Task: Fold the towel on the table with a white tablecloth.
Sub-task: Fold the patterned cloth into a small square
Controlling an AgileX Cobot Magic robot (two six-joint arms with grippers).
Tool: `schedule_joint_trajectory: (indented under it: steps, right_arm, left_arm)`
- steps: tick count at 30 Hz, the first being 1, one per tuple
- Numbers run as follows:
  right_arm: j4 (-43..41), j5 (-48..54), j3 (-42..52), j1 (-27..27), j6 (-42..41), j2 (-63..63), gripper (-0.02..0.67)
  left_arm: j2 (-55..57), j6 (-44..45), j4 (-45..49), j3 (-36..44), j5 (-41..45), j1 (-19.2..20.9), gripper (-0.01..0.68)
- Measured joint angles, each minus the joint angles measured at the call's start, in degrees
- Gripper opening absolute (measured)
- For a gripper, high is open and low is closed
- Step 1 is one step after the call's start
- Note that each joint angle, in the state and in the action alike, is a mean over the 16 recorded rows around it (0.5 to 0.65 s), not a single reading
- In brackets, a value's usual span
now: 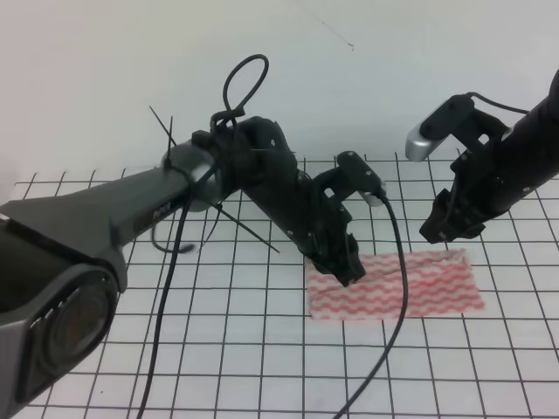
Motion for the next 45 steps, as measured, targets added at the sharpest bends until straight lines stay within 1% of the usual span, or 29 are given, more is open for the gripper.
schedule_joint_trajectory:
  steps: [4,8,17,22,25,32,38,41,45]
  right_arm:
    - [0.0,0.0,0.0,0.0,-0.1,0.0,0.335]
    - [0.1,0.1,0.0,0.0,-0.1,0.0,0.335]
    - [0.1,0.1,0.0,0.0,-0.1,0.0,0.335]
    - [0.1,0.1,0.0,0.0,-0.1,0.0,0.335]
    - [0.1,0.1,0.0,0.0,-0.1,0.0,0.335]
    - [0.1,0.1,0.0,0.0,-0.1,0.0,0.335]
    - [0.1,0.1,0.0,0.0,-0.1,0.0,0.335]
    - [0.1,0.2,0.0,0.0,-0.1,0.0,0.335]
    - [0.1,0.2,0.0,0.0,-0.1,0.0,0.335]
  left_arm:
    - [1.0,-1.9,2.8,-0.9,-1.7,0.0,0.122]
    - [2.0,-1.4,3.0,-1.0,-1.4,0.0,0.122]
    - [3.0,0.2,1.4,-1.7,0.9,0.0,0.057]
    - [3.1,-0.5,1.8,-3.8,2.3,0.0,0.014]
    - [3.1,-1.8,3.0,-5.6,2.9,0.0,0.000]
    - [3.4,-5.2,7.8,-9.4,3.5,0.0,0.001]
    - [4.7,-6.5,10.6,-10.7,2.2,0.0,0.011]
    - [5.5,-6.4,10.8,-10.8,1.6,0.0,0.041]
    - [6.1,-6.2,9.9,-10.8,1.2,0.0,0.115]
